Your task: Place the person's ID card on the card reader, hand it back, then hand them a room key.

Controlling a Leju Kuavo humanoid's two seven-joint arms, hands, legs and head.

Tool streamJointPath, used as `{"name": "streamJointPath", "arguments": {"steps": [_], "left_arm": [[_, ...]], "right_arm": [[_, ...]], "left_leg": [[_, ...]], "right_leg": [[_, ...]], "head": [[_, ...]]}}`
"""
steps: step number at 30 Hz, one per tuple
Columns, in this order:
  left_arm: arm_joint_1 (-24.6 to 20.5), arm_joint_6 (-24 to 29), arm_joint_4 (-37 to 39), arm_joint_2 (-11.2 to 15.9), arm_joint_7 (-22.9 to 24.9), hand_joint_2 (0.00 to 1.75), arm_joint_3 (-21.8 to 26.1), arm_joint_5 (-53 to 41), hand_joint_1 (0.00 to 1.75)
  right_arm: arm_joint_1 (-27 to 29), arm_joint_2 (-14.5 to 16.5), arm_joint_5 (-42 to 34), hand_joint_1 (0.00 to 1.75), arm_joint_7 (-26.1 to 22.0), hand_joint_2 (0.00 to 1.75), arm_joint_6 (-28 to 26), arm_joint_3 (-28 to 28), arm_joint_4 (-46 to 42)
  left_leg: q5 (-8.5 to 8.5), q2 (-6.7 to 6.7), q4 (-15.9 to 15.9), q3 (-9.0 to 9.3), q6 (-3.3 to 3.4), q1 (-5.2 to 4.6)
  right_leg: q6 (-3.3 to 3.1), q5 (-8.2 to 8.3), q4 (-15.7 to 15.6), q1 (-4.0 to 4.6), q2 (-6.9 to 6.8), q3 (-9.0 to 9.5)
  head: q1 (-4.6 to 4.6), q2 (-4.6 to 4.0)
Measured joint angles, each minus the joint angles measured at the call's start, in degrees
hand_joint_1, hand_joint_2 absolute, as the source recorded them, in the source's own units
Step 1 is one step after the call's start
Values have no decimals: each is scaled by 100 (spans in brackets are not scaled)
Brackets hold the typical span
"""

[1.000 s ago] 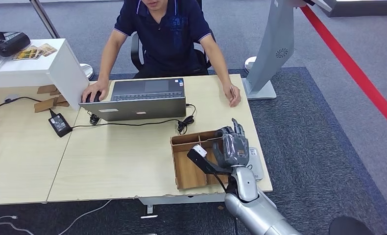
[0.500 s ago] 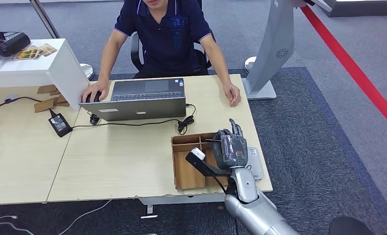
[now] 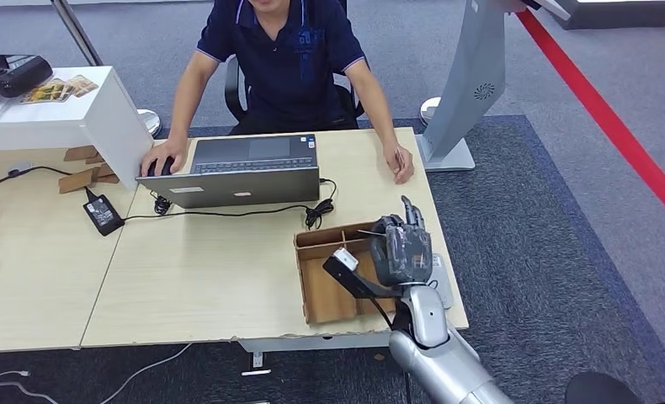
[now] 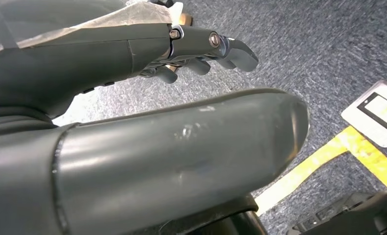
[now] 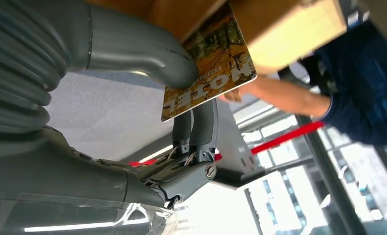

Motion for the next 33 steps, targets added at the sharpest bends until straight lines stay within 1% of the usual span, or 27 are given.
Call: {"name": "streamJointPath", "arguments": {"steps": [11, 16, 21, 25, 33], "left_arm": [[74, 61, 2, 3, 52, 0, 0, 36, 0], [73, 25, 2, 3, 104, 0, 0, -21, 0], [71, -31, 2, 6, 120, 0, 0, -44, 0], [68, -64, 2, 7, 131, 0, 0, -72, 0], [67, -92, 2, 7, 163, 0, 0, -2, 0]], "right_arm": [[224, -276, 371, 175, 318, 175, -15, -502, -1648], [371, -336, 379, 175, 332, 175, -15, -607, -2217], [487, -338, 380, 175, 330, 175, -14, -603, -2474], [538, -312, 262, 175, 153, 175, -11, -588, -2508], [552, -120, 212, 175, -96, 175, -8, -550, -2476]], "left_leg": [[0, 0, 1, 1, 0, 0], [0, 0, 0, 1, 0, 0], [0, 0, 0, 1, 0, 0], [0, 0, 0, 1, 0, 0], [0, 0, 0, 0, 0, 1]], "right_leg": [[0, 0, 0, -1, 0, 0], [0, 0, 0, 0, 0, 0], [0, 0, 0, 0, 0, 1], [0, 0, 0, 0, 0, 2], [0, 0, 0, 1, 0, 2]], "head": [[0, 0], [1, 0], [0, 0], [0, 0], [0, 0]]}}
